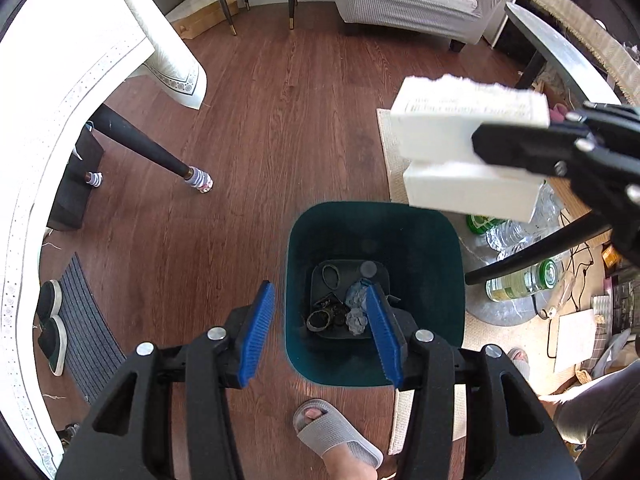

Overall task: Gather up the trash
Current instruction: 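Open the right tool over the green bin, dropping the SanDisk package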

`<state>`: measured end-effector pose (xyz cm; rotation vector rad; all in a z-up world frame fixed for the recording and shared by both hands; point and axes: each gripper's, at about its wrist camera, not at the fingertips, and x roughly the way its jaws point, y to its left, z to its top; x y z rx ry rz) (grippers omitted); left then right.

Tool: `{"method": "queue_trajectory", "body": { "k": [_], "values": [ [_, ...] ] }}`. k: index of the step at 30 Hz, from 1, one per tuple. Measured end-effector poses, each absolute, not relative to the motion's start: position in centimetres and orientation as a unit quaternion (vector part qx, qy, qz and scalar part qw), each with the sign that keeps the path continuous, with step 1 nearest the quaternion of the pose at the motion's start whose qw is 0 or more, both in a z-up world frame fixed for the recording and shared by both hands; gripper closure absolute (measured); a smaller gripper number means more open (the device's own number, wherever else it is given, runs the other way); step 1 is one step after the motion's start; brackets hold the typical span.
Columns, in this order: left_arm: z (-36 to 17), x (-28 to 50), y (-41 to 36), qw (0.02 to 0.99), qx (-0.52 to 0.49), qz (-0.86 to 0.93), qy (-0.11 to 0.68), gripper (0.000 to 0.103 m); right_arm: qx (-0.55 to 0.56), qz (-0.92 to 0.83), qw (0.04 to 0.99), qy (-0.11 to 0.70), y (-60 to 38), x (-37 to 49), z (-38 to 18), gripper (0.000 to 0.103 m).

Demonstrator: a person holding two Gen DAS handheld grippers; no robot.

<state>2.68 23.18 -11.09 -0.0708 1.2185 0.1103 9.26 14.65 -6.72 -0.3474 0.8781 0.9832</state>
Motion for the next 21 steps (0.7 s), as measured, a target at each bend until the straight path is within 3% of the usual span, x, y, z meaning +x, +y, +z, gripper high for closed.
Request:
{"method": "queue_trajectory", "body": {
  "k": [5, 12, 21],
  "values": [
    [-9.0, 2.4, 24.3, 0.837, -0.060, 0.059, 0.540, 0.054, -0.168, 0.449, 0.768, 0.425, 15.6, 9.5, -8.5, 0.103],
    [-6.9, 2.1, 24.8, 0.855, -0.078, 0.063, 0.508, 0.071, -0.195, 0.445, 0.748, 0.451, 16.9, 9.0, -11.2, 0.103],
    [-3.0, 1.7, 24.1, 0.888, -0.099, 0.045, 0.447, 0.075, -0.258, 0.435, 0.711, 0.488, 18.5, 7.9, -14.9, 0.103]
  ]
}}
